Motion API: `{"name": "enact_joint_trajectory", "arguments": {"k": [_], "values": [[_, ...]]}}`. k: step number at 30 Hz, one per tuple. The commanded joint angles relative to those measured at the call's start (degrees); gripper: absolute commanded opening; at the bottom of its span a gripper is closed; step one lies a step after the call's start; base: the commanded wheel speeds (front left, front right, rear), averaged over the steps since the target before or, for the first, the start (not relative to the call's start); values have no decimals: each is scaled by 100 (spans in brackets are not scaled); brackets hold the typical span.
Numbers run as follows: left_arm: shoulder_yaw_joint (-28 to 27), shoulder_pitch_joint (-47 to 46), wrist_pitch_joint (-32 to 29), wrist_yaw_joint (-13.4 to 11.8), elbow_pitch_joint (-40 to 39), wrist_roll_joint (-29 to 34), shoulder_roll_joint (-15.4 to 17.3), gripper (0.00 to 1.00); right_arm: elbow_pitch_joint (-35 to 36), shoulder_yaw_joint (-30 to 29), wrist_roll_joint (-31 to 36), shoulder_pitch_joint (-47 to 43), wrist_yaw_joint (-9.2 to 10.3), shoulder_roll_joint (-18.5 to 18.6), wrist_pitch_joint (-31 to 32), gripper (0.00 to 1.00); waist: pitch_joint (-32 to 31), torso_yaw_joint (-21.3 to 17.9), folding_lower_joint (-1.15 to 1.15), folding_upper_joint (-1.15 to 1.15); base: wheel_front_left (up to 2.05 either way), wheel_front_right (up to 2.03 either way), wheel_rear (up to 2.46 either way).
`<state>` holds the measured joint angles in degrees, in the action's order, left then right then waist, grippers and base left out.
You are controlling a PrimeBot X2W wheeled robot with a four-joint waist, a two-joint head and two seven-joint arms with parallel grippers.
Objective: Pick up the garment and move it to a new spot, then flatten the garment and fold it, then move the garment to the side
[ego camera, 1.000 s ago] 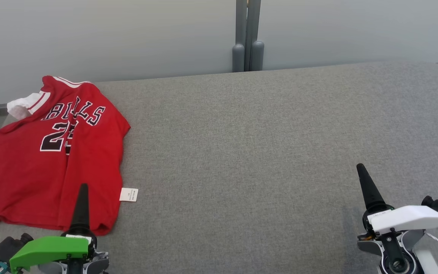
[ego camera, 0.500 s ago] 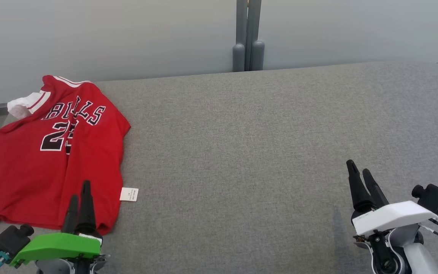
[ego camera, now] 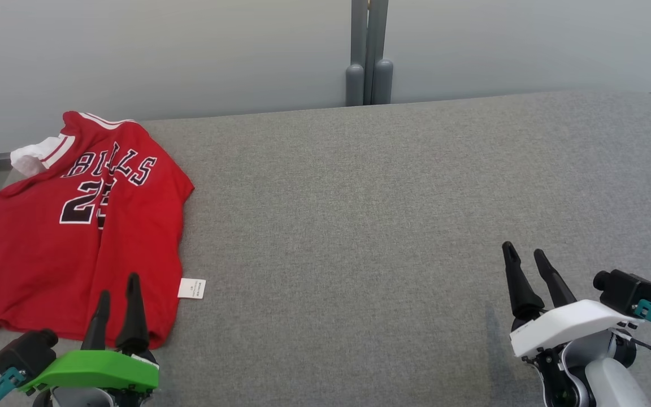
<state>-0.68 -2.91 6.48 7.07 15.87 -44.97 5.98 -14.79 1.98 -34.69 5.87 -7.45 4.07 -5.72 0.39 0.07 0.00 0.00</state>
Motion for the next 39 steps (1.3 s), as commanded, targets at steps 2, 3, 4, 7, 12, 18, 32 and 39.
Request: {"name": "enact_joint_trajectory", "arguments": {"k": [2, 3, 4, 7, 12, 18, 32, 39], "values": [[12, 1, 66, 33, -12, 237, 66, 100, 18, 0, 235, 131, -3, 49, -88, 100, 0, -1, 0, 0, 0, 0, 0], [19, 6, 81, 34, 2, 300, 77, 100, 7, -14, 310, 129, -3, 52, -104, 100, 0, -1, 0, 0, 0, 0, 0], [26, 10, 96, 36, 12, 364, 87, 100, -4, -28, 383, 127, -3, 57, -125, 100, 0, 0, 0, 0, 0, 0, 0], [55, 37, 143, 40, 58, 567, 130, 100, -35, -51, 595, 124, -3, 71, -170, 100, 1, 2, 0, 0, 0, 0, 0], [124, 83, 219, 43, 118, 864, 219, 100, -90, -66, 926, 123, -3, 78, -253, 100, 3, -4, 0, 0, 0, 0, 0], [164, 107, 308, 46, 156, 1202, 309, 100, -160, -85, 1302, 126, -3, 83, -342, 100, 8, -6, 0, 0, 0, 0, 0], [205, 166, 495, 44, 206, 1914, 380, 100, -218, -77, 2114, 167, -4, 103, -538, 100, 26, -22, 0, 0, 0, 0, 0], [222, 179, 576, 46, 249, 2190, 445, 100, -242, -85, 2459, 173, -4, 145, -634, 100, 32, -21, 0, 0, 0, 0, 0]]}}
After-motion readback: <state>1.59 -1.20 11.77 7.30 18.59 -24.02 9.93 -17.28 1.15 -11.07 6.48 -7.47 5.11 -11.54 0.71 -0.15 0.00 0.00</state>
